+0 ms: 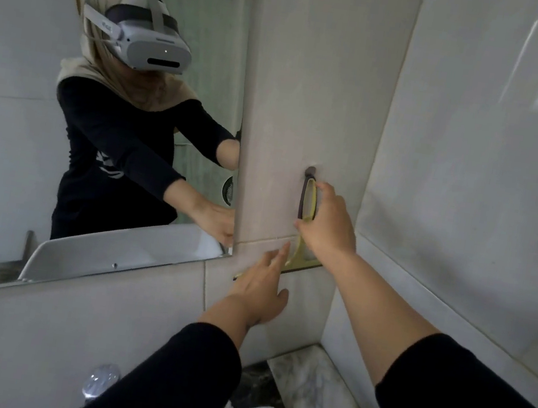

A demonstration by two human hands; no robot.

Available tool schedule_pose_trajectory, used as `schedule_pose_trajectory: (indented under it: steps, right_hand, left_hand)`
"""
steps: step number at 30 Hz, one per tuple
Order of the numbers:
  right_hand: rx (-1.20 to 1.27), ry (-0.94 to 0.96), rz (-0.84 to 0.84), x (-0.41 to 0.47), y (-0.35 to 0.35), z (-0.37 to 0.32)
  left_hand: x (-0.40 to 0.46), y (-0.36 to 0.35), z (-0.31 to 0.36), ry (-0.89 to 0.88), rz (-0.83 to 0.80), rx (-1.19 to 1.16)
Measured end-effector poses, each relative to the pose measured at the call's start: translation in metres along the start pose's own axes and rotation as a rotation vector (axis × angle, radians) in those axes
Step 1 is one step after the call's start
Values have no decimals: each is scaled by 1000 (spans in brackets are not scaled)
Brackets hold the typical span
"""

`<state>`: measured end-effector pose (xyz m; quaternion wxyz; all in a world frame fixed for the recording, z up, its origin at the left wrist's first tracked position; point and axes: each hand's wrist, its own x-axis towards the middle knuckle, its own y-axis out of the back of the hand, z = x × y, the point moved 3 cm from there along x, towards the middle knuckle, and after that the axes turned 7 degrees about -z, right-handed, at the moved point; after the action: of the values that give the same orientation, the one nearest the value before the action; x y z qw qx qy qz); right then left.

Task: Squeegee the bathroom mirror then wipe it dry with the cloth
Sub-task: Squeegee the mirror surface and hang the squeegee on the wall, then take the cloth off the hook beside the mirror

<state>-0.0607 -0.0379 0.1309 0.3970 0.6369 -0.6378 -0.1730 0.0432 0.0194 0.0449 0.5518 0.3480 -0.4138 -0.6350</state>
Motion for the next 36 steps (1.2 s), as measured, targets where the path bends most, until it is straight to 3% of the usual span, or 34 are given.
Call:
schedule_pose_trajectory:
  steps: [5,14,23,27,36]
  right_hand:
    - [-128,56,-266,-36,-18,-32]
    - [-152,359,-594,-115,-53,-166]
    - [-127,573,-794,-182,-118,-288]
    - [-74,632,-833,-200,-156,-333]
    - [220,883,-707,-222,-221,-420]
  left_hand:
    - [-46,42,-21,102,-18,1]
    - [-185,119,-89,397,49,-2]
    - [-334,189,-169,666,298,-26]
    - [-380,207,-201,726,389,52]
    - [-435,242,-268,854,837,159]
